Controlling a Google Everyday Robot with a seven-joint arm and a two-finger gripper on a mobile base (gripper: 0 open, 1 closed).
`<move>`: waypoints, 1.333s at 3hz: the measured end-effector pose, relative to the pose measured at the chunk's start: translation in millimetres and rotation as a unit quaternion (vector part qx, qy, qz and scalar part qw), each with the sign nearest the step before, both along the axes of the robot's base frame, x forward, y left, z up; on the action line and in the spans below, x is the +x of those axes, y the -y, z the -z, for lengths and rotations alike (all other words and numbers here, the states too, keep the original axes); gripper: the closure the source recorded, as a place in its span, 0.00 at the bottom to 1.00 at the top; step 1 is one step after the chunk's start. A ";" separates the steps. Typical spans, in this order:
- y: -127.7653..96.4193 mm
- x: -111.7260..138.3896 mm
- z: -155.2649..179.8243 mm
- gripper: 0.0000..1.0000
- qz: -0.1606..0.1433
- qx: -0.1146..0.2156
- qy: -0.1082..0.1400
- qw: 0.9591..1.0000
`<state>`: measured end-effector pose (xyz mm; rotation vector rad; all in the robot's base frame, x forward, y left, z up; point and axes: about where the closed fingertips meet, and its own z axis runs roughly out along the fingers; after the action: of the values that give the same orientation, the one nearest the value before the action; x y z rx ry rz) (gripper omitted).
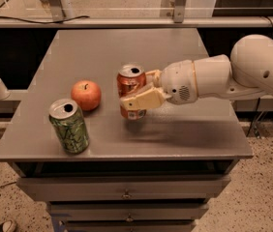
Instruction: Move coke can near green can
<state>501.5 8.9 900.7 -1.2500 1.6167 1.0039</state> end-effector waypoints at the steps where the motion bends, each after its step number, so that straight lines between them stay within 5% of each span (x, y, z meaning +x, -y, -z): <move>1: -8.1 -22.6 5.7 1.00 -0.025 0.006 -0.011 1.000; 4: -52.6 -59.2 29.7 1.00 -0.091 0.049 0.015 0.995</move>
Offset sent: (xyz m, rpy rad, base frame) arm -0.0626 0.0382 -0.0266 0.1164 0.0250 0.1548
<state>442.3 61.5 871.1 -1.3580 1.4319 1.1563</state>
